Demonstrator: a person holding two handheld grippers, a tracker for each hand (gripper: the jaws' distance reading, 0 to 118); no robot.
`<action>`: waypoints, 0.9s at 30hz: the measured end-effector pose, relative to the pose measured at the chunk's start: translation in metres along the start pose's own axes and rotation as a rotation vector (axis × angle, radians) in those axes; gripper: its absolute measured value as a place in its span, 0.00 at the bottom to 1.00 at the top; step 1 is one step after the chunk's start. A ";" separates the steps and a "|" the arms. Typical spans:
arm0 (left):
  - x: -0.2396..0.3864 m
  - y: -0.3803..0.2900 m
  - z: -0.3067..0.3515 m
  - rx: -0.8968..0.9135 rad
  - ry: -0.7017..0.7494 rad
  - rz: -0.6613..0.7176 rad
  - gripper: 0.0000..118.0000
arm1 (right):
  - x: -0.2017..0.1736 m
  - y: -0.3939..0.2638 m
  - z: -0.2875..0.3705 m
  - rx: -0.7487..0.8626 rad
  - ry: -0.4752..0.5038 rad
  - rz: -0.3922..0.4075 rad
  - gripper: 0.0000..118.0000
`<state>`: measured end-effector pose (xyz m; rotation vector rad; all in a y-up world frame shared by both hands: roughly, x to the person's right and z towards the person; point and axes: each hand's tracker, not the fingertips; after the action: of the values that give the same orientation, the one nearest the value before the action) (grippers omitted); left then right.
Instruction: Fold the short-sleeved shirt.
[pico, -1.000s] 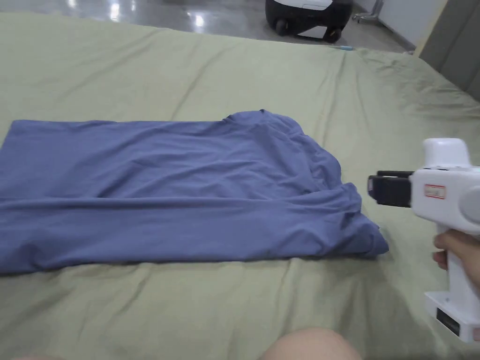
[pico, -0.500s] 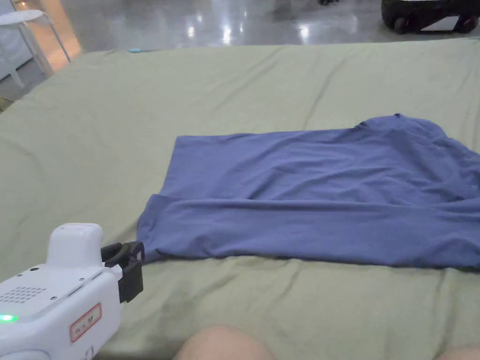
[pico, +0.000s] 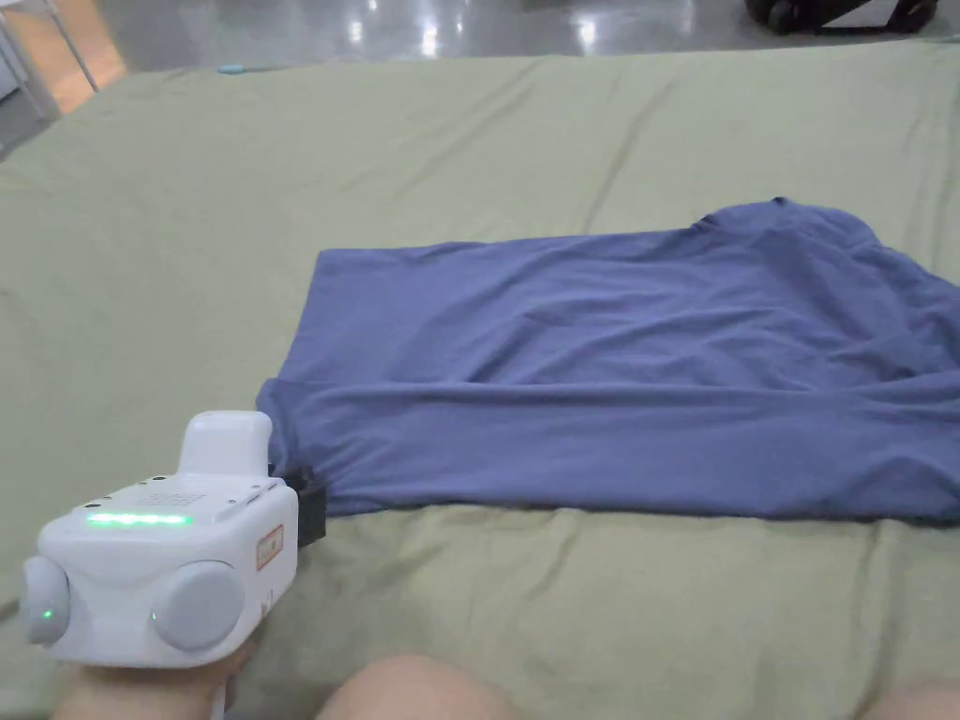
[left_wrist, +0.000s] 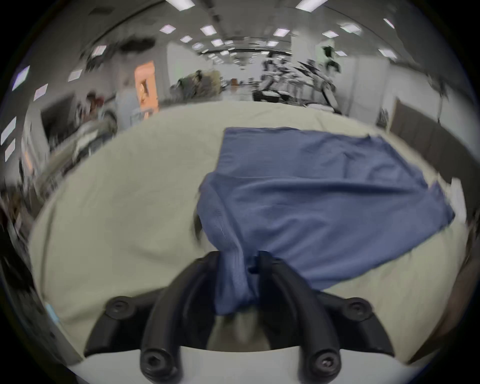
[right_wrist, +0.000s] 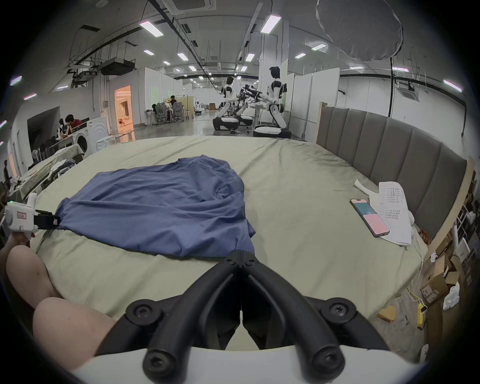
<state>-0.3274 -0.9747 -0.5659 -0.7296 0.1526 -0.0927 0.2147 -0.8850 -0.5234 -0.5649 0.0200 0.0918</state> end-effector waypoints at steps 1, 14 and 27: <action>0.006 0.001 0.002 0.003 0.018 -0.043 0.04 | -0.001 0.000 -0.002 -0.007 0.002 0.002 0.00; -0.021 0.029 0.051 0.127 -0.063 0.063 0.04 | 0.027 -0.002 -0.102 -0.106 0.034 -0.086 0.94; -0.034 0.021 0.058 0.102 -0.141 0.147 0.04 | 0.030 0.003 -0.103 -0.157 0.177 -0.217 0.07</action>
<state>-0.3500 -0.9162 -0.5342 -0.6190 0.0659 0.0908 0.2447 -0.9349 -0.6130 -0.7270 0.1239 -0.1690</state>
